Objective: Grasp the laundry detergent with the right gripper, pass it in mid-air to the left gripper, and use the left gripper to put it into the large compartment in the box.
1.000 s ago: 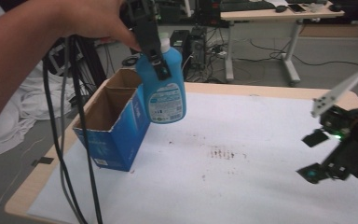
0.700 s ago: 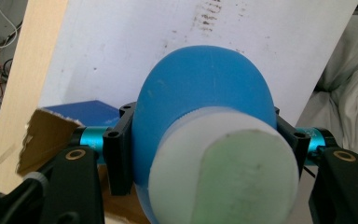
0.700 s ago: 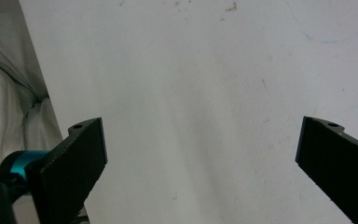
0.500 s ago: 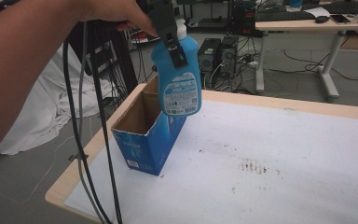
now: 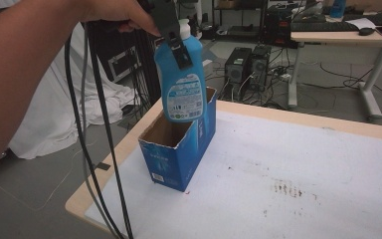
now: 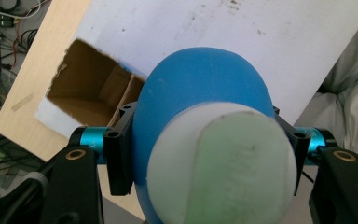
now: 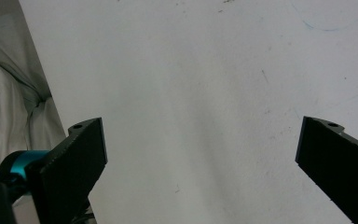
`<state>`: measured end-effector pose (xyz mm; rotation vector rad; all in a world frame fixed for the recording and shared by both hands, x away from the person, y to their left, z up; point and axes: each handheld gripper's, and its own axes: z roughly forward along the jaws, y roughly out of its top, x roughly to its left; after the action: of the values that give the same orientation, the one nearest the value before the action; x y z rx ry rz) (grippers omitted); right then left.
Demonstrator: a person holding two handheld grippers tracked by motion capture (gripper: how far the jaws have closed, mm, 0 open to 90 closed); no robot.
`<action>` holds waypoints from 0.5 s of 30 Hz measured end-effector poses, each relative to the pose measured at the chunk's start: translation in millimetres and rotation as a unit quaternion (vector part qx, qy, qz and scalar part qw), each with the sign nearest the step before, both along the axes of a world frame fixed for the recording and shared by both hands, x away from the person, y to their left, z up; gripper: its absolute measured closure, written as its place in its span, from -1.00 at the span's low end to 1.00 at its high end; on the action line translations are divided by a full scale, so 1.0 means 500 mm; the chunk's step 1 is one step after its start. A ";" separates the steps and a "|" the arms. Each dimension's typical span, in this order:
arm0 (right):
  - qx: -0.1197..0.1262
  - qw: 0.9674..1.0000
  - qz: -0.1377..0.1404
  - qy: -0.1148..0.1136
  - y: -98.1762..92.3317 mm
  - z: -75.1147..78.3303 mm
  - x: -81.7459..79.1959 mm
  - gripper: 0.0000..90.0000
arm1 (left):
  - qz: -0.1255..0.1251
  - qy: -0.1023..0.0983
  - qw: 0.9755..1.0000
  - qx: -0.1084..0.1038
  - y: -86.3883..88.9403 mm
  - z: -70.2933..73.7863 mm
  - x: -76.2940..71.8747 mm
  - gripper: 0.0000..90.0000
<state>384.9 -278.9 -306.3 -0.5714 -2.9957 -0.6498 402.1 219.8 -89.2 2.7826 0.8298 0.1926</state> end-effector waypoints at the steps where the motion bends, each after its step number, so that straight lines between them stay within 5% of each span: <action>1: -0.001 1.000 -0.001 0.001 0.000 0.000 0.000 -0.97 | 0.003 -0.001 1.000 0.000 0.007 -0.001 0.000 -0.16; 15: -0.002 1.000 -0.012 0.005 -0.011 -0.007 -0.001 -0.97 | 0.026 -0.002 1.000 0.006 0.063 -0.058 0.007 -0.16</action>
<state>384.4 -284.3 -310.0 -0.6091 -2.9866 -0.6405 405.8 251.3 -118.1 2.7718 0.9031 0.2123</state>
